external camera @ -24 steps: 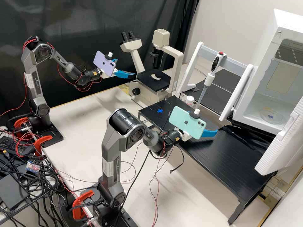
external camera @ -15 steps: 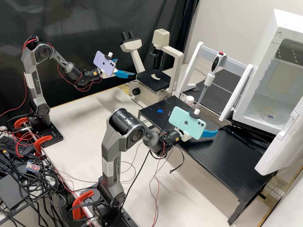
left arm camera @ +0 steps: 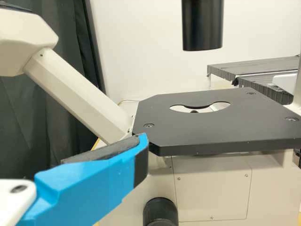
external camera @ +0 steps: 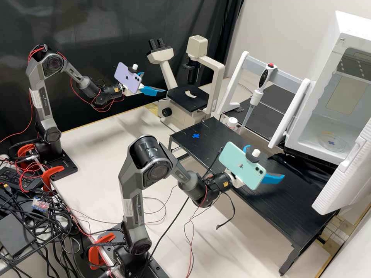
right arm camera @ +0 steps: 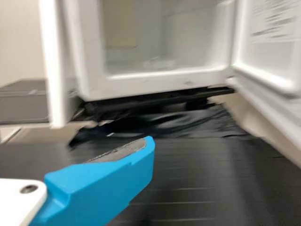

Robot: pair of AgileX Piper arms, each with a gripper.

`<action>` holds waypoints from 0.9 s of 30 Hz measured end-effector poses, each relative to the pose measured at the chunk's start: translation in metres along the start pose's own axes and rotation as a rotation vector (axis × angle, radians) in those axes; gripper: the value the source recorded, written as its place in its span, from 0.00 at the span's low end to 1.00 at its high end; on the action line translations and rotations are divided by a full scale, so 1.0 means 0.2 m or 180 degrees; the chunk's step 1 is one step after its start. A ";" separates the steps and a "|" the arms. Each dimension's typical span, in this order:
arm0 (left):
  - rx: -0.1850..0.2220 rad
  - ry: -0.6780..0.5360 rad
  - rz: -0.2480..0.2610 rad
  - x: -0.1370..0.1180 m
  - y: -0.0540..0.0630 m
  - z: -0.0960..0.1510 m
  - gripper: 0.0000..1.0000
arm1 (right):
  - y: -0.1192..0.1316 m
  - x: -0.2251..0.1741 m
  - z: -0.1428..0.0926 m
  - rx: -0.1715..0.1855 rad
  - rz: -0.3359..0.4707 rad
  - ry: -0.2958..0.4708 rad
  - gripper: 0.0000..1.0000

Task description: Move the petri dish to the microscope

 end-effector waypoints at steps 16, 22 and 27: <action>0.0000 0.0000 0.0000 0.00 0.00 0.00 1.00 | 0.26 0.42 -0.01 0.0062 0.0392 -0.0117 1.00; 0.0000 0.0000 0.0000 0.00 0.00 0.00 1.00 | 0.31 0.61 -0.04 0.0037 0.0404 -0.0201 1.00; 0.0000 0.0000 0.0000 0.00 0.00 0.00 1.00 | 0.34 0.77 -0.07 0.0018 0.0397 -0.0185 1.00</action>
